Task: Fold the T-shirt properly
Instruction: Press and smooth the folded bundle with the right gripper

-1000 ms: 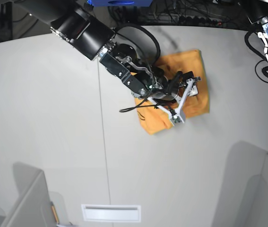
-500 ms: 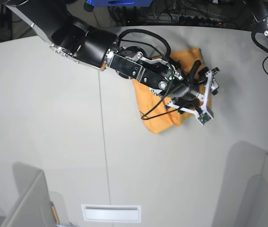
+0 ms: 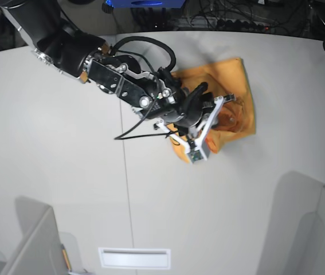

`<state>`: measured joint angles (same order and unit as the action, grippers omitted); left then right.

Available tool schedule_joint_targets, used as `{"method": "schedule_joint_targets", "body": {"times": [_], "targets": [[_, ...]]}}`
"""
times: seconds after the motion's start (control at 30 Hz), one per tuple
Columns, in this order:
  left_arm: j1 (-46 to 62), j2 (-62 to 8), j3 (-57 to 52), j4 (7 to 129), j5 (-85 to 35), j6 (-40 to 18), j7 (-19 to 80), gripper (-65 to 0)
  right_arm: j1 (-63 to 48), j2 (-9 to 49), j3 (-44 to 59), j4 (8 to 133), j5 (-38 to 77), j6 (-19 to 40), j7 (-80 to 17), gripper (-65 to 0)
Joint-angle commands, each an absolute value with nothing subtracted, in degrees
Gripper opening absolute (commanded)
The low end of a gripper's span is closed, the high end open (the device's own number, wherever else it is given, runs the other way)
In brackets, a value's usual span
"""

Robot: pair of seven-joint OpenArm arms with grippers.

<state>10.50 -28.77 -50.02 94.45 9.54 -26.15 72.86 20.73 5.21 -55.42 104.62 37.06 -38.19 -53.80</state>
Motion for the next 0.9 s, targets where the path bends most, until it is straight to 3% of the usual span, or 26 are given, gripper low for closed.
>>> {"method": "schedule_joint_targets", "body": {"times": [0.0, 0.27, 0.6, 0.77, 0.87], "targets": [[10.0, -30.2, -50.7, 95.3, 9.7, -26.1, 72.1, -65.0, 21.1, 5.6, -53.0, 105.3, 36.6, -37.2, -53.0, -65.0], [10.0, -30.0, -58.3, 95.3, 9.7, -26.1, 68.7, -65.0, 20.4, 2.0, -46.8, 95.1, 36.6, -27.9, -52.9, -65.0], [10.0, -29.8, -62.4, 92.1, 9.7, -26.1, 65.8, -65.0, 27.9, -7.3, -58.3, 79.0, 36.6, -27.7, -46.6, -65.0], [10.0, -29.8, -62.3, 91.9, 9.6, -26.1, 65.8, -65.0, 30.2, -8.7, -67.1, 81.9, 37.0, -27.7, -39.4, -65.0], [10.0, -29.8, -62.3, 91.2, 9.6, -26.1, 65.7, -65.0, 30.6, -8.5, -67.1, 85.6, 37.0, -27.7, -38.7, -65.0]]}}
